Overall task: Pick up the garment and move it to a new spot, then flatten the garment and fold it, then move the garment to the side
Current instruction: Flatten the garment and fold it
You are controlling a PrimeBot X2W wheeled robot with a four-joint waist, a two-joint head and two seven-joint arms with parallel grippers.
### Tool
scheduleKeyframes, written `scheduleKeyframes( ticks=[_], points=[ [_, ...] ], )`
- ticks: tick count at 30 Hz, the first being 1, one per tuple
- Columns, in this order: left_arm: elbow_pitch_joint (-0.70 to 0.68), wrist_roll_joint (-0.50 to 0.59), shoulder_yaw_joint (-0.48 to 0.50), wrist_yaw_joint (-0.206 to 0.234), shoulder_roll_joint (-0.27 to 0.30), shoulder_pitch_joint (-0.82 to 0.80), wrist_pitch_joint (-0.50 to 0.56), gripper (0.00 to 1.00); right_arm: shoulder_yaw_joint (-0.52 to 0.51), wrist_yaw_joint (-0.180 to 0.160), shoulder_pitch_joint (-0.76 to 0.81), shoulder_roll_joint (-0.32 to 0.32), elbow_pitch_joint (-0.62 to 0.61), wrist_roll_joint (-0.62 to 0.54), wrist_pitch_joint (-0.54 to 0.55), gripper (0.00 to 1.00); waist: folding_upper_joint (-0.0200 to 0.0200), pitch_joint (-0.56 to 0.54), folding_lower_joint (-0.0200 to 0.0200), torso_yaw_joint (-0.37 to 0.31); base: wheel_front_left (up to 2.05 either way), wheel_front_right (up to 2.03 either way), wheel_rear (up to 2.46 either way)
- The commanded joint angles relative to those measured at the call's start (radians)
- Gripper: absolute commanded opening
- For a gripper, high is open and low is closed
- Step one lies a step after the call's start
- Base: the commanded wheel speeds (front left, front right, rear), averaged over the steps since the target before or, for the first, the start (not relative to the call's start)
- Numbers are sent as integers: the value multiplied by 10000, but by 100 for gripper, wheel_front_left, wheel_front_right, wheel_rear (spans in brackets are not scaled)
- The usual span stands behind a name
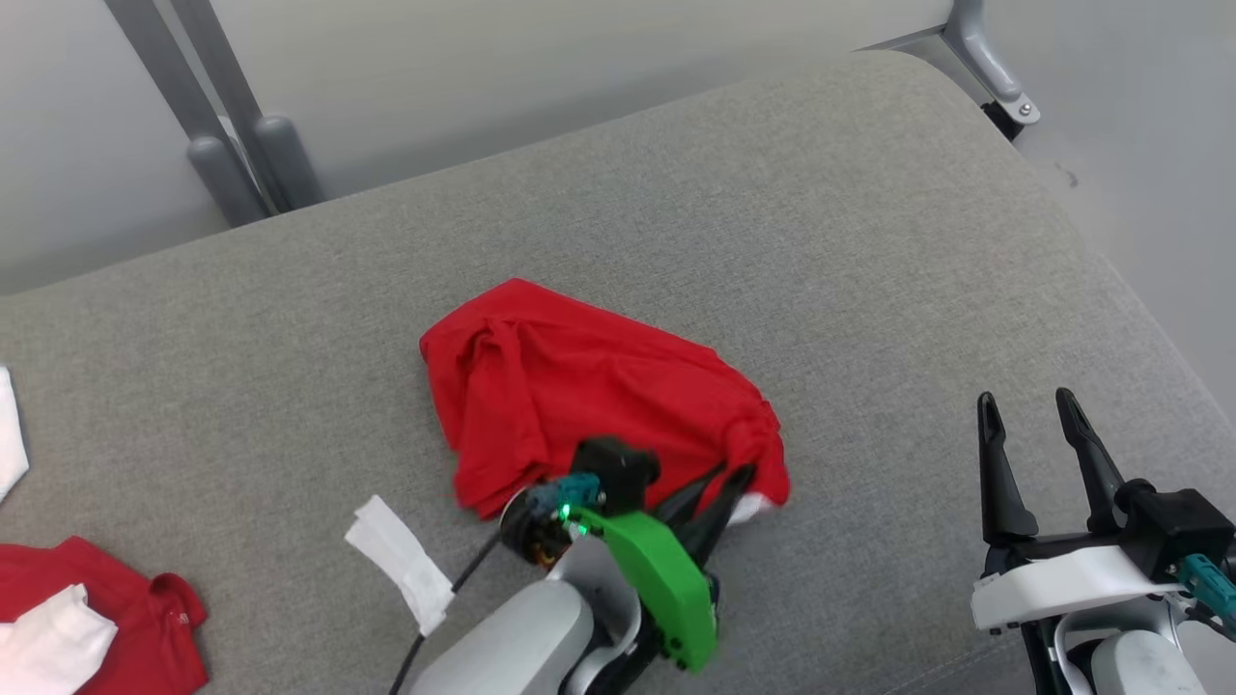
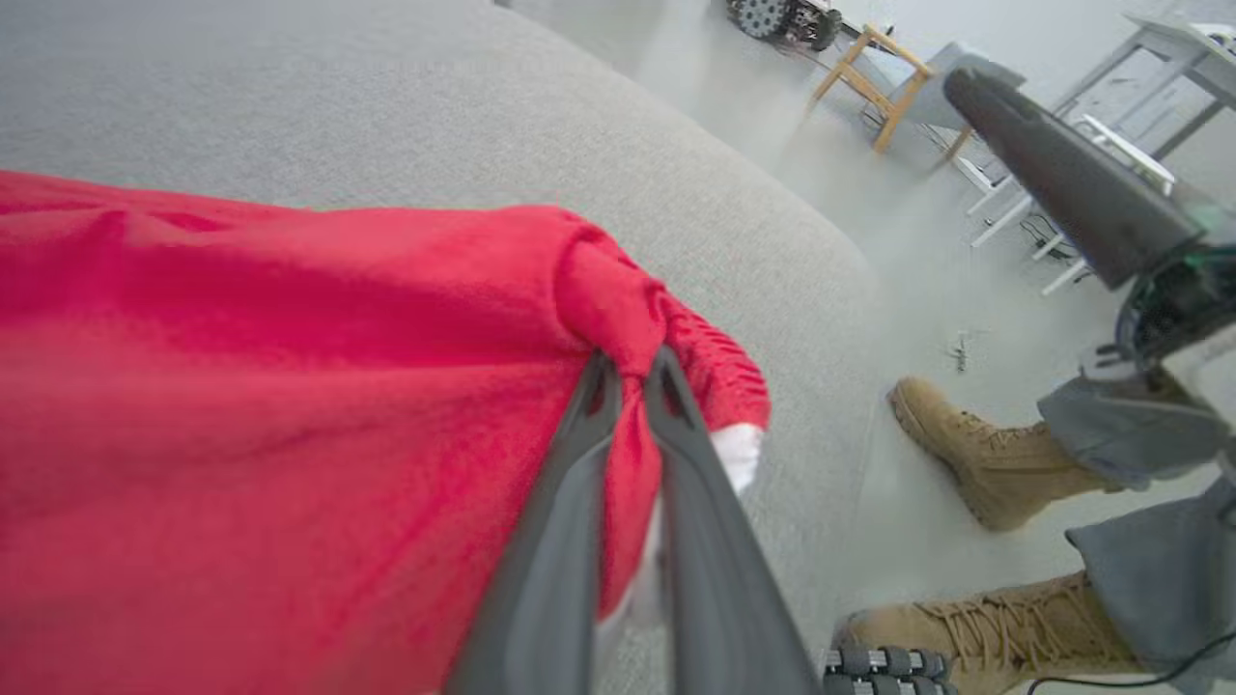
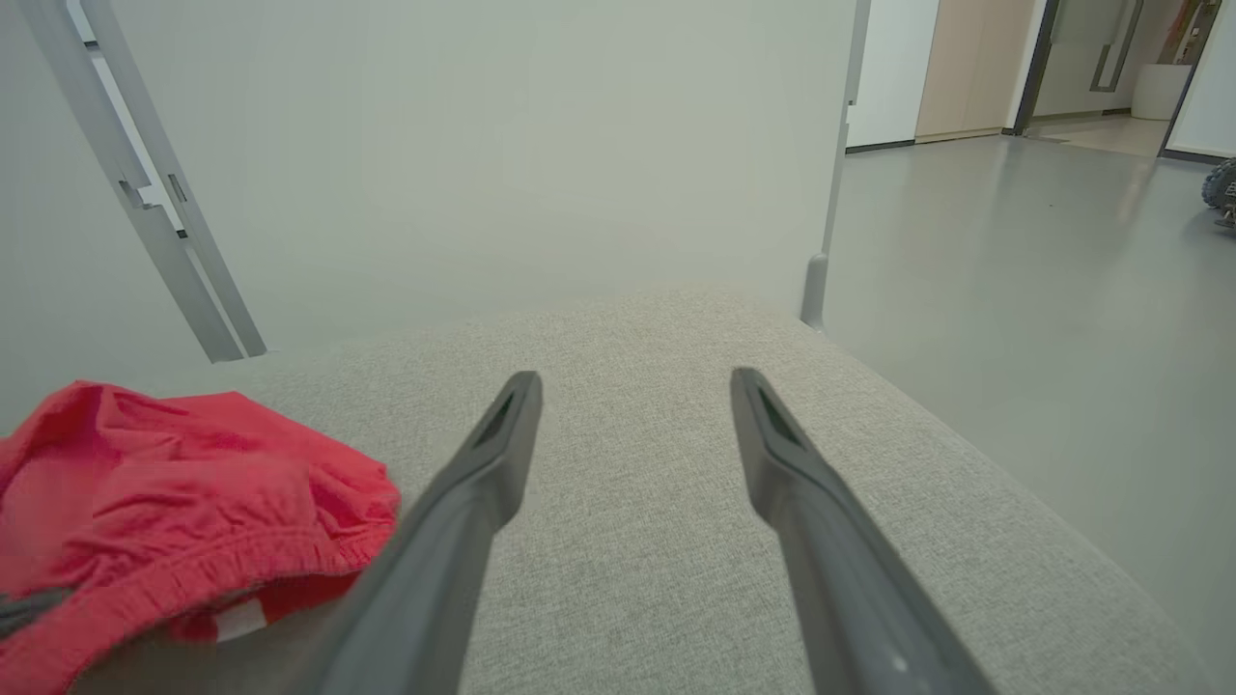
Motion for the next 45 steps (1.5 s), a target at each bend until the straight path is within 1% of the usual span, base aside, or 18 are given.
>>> scheduleKeyframes(
  ticks=[1, 3, 7, 13, 14, 16, 20, 21, 25, 28, 31, 32, 33, 34, 38, 40, 43, 45],
  points=[
    [-710, -598, 130, -12, 21, -318, -185, 0, -4, -1, 82, -5, 29, 41, -31, 100, -1, -168, 0, 117, 0, 0, 0],
    [-1797, -1508, 312, 159, 24, -535, -492, 0, 23, 1, 87, -1, 32, 40, -31, 100, -1, -228, 0, 115, 0, 0, 0],
    [-3486, -3345, 598, 874, 28, -1066, -1163, 0, 58, 1, 38, 0, 50, 86, -31, 100, -1, -331, 0, 20, 0, 0, 0],
    [-5124, -7045, 1172, 2318, 37, -1724, -2251, 0, 126, 1, -49, 22, 122, 165, -31, 100, -1, -334, 0, -308, 0, 0, 0],
    [-5329, -7866, 1535, 2607, 46, -1671, -2317, 0, 147, 1, -37, 29, 125, 161, -31, 100, -1, -317, 0, -358, 0, 0, 0],
    [-5469, -8705, 2635, 3010, 49, -1330, -2322, 0, 185, 1, -35, 42, 150, 203, -31, 100, -1, -261, 0, -439, 0, 0, 0],
    [-4738, -9491, 4857, 3719, 34, -407, -2307, 0, 166, 1, -50, 46, 184, 253, -29, 100, -1, -134, 0, -539, 0, 0, 0],
    [-4385, -9703, 5145, 3861, 22, -205, -2307, 0, 141, 1, -48, 52, 176, 262, -31, 100, -1, -110, 0, -538, 0, 0, 0],
    [-2602, -8920, 6459, 4093, 55, 333, -2314, 0, 24, 1, -36, 67, 174, 238, -31, 100, -1, 11, 0, -433, 0, 0, 0],
    [-1388, -8382, 7300, 3987, 29, 734, -2313, 0, 5, 1, -43, 70, 169, 227, -31, 100, -1, 47, 0, -288, 0, 0, 0],
    [-528, -8524, 7129, 3815, -15, 1035, -2309, 0, 46, 1, -72, 76, 197, 215, -31, 100, -1, 52, 0, -99, 0, 0, 0],
    [-295, -8434, 7122, 3756, 4, 1106, -2311, 3, 56, 1, -71, 72, 200, 202, -31, 100, -1, 57, 0, -16, 0, 0, 0],
    [-177, -8280, 7072, 3690, 54, 1137, -2312, 20, 84, 1, -77, 74, 200, 185, -31, 100, -1, 50, 0, 46, 0, 0, 0],
    [-96, -8325, 6879, 3591, 54, 1204, -2314, 100, 78, 1, -71, 74, 200, 168, -31, 100, -1, 32, 0, 129, 0, 0, 0],
    [-435, -7668, 6076, 3320, 23, 1648, -2311, 100, 84, 1, -14, 74, 190, 117, -31, 100, -1, -79, 0, 349, 0, 0, 0],
    [-963, -6817, 5933, 3254, 40, 2066, -2315, 100, 99, 1, 59, 73, 173, 97, -31, 100, -1, -152, 0, 407, 0, 0, 0],
    [-1902, -5067, 5278, 3183, -5, 2773, -2312, 100, 67, 1, 159, 65, 152, 104, -31, 100, -1, -255, 0, 469, 0, 0, 0],
    [-2567, -3297, 4580, 3159, 174, 3085, -2313, 100, 32, 1, 251, 13, 160, 122, -31, 100, -1, -323, 0, 522, 0, 0, 0]
  ],
)
